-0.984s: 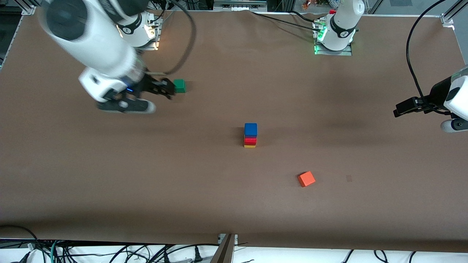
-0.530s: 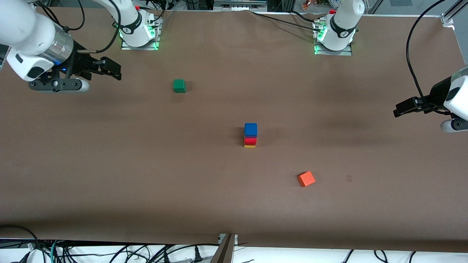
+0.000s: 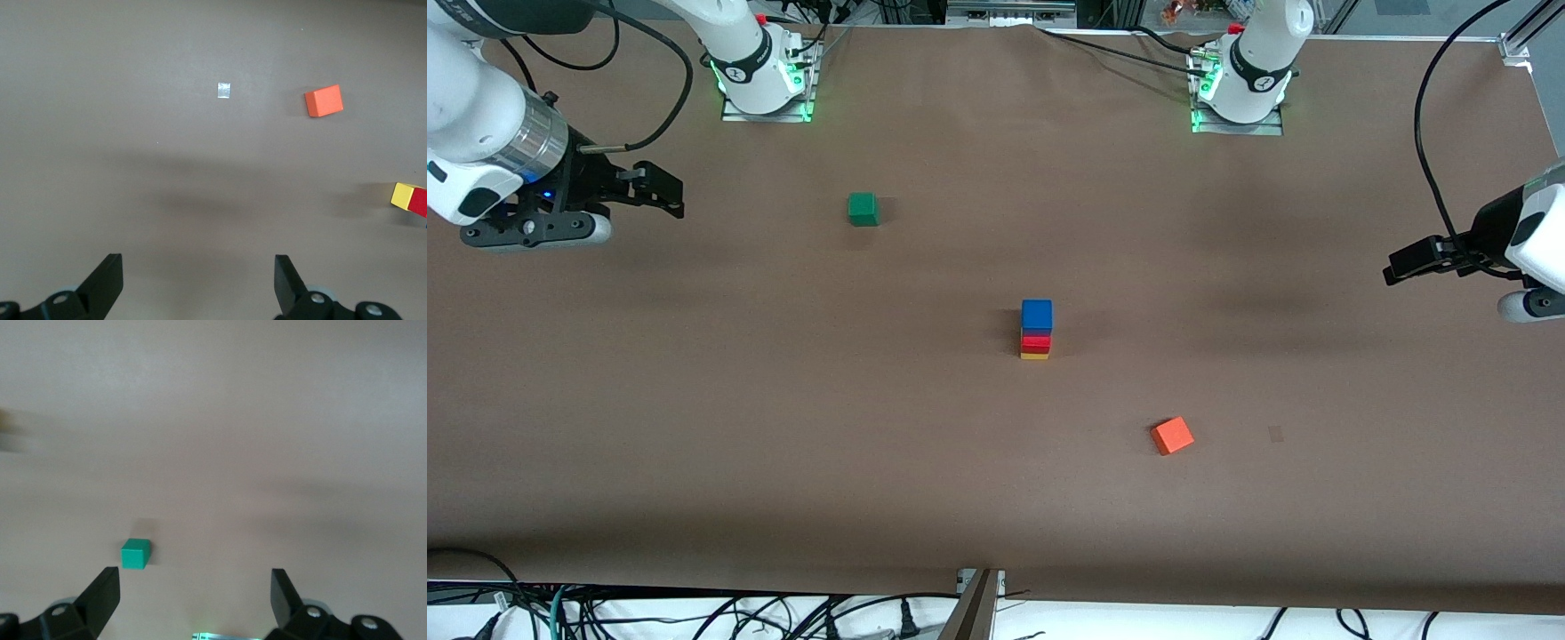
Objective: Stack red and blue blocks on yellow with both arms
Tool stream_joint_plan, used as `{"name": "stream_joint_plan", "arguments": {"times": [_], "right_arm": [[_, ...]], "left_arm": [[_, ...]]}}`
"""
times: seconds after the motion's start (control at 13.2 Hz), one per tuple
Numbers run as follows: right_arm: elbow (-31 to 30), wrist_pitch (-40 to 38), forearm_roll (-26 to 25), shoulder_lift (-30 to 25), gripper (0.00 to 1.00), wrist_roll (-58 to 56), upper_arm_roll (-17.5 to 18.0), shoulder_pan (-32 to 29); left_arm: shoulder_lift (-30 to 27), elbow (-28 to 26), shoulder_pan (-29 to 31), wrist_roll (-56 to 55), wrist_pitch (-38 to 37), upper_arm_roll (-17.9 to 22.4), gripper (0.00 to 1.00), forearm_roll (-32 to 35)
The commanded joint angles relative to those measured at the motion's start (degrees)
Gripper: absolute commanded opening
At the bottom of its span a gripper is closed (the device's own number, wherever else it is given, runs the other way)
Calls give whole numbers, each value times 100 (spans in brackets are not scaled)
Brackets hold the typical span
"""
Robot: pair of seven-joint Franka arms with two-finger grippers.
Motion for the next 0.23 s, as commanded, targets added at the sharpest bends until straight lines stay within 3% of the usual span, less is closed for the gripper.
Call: {"name": "stream_joint_plan", "arguments": {"times": [0.0,0.15], "right_arm": [[122,7,-149,25,100,-79,34,-6],[237,-28,-149,70,100,-35,34,21]], "left_arm": [[-43,20,-16,30,-5,-10,100,149],[-43,20,-24,30,-5,-10,100,149]]}}
